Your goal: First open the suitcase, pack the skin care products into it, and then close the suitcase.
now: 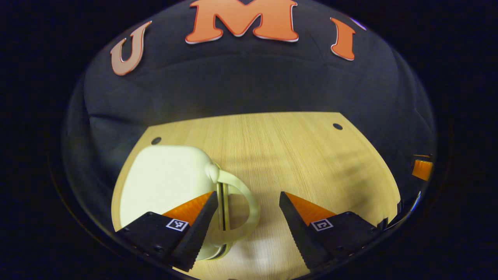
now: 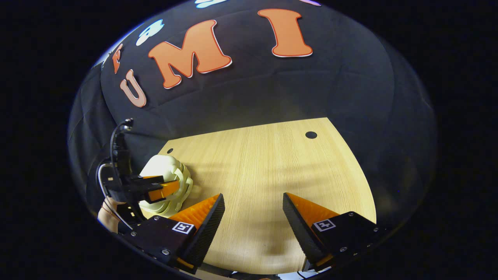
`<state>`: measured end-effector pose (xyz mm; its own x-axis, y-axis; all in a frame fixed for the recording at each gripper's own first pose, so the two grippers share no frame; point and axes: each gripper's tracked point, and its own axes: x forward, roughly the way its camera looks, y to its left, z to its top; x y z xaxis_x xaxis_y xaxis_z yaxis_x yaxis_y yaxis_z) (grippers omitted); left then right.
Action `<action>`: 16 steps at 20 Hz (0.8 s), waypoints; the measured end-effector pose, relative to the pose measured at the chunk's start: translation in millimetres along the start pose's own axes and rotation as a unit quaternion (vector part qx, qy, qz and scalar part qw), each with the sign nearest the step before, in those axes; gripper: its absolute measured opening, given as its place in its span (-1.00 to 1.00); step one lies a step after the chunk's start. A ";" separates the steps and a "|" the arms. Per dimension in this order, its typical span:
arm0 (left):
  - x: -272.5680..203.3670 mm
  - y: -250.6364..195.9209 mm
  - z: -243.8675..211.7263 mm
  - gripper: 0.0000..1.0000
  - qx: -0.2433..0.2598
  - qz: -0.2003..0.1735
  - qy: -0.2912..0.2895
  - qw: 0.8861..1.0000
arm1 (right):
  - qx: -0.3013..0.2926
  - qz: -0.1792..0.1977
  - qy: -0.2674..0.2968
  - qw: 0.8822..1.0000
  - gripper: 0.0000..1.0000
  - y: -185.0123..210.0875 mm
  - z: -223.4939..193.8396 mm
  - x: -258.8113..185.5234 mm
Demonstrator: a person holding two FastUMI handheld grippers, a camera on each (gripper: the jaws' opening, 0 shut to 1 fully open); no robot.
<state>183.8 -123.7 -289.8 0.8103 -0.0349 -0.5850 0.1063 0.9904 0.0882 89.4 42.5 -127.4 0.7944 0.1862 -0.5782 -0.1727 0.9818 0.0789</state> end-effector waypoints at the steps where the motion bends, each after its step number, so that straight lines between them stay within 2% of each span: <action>1: -10.5 3.4 20.0 0.97 0.004 0.006 -0.026 1.000 | -0.005 -0.003 -0.012 1.000 0.92 1.8 7.0 0.5; 4: -43.0 18.3 84.5 0.96 0.006 0.037 -0.112 0.993 | -0.019 -0.004 -0.056 0.998 0.92 7.1 28.6 -4.7; 5: -49.2 13.9 86.9 0.96 -0.001 0.040 -0.139 0.989 | -0.023 -0.005 -0.074 0.997 0.92 10.1 37.9 -7.3; 8: -72.9 11.2 137.6 0.96 -0.026 0.039 -0.216 0.975 | -0.033 -0.015 -0.125 0.991 0.91 12.3 62.2 -17.8; 11: -74.4 21.9 156.1 0.95 -0.029 0.045 -0.258 0.965 | -0.027 -0.028 -0.167 0.985 0.90 18.7 80.4 -28.6; 13: -72.6 33.8 168.6 0.95 -0.027 0.059 -0.283 0.957 | -0.019 -0.025 -0.179 0.983 0.91 23.6 83.7 -36.2; 16: -71.1 48.0 179.4 0.94 -0.027 0.092 -0.308 0.946 | -0.014 -0.043 -0.192 0.980 0.91 23.2 90.7 -45.0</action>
<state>234.7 -97.7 -99.3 0.9962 0.0845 0.0195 -0.0859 0.9921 0.0910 102.4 60.3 -25.8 0.9662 0.1085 -0.2339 -0.1073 0.9941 0.0178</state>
